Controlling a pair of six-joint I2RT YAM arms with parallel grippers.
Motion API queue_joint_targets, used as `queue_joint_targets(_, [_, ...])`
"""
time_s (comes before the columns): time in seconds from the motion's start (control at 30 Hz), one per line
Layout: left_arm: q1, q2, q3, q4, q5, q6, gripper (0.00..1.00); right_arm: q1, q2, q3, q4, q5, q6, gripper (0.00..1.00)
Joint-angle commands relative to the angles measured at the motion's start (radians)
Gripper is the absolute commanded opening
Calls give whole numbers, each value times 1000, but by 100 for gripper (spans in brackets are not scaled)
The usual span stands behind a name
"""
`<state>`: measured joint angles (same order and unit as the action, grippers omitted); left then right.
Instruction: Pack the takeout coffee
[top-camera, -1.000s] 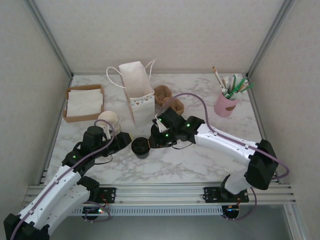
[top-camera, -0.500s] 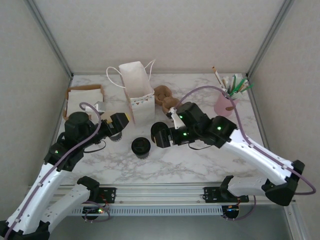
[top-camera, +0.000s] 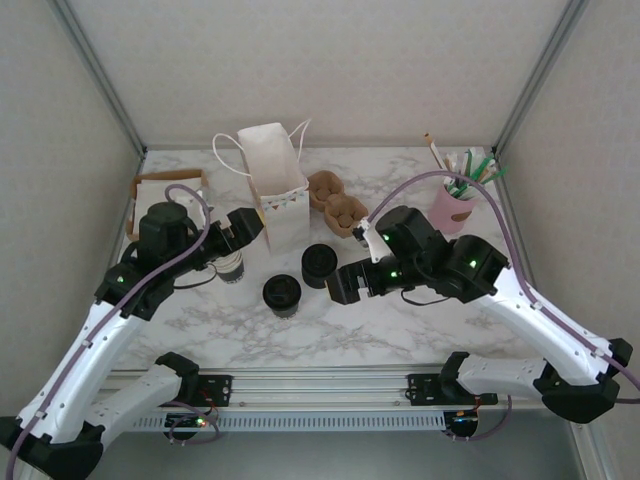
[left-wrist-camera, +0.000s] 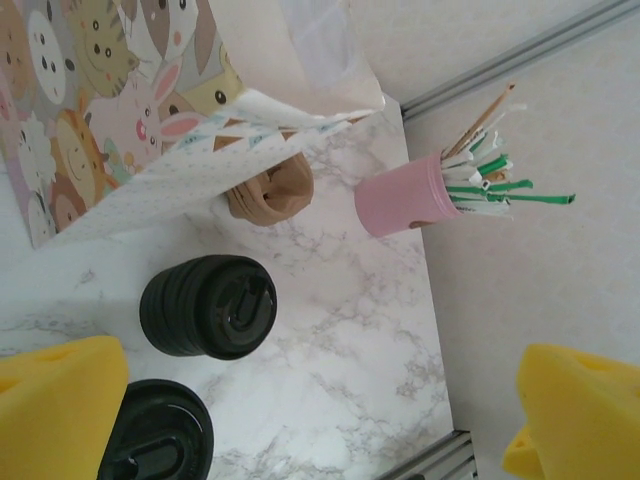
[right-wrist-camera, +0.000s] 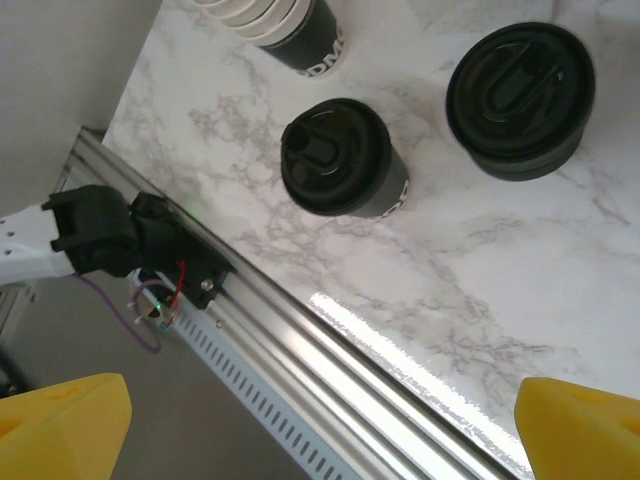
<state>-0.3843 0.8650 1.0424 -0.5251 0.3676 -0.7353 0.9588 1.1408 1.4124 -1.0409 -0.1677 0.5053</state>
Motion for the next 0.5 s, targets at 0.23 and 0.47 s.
queue_joint_targets(0.23, [1, -19, 41, -41, -8, 58, 100, -7, 12, -29, -5, 125, 26, 99])
queue_joint_targets(0.47, [1, 0, 127, -108, 26, 144, 100, -6, 43, -45, -16, 178, 112, 99])
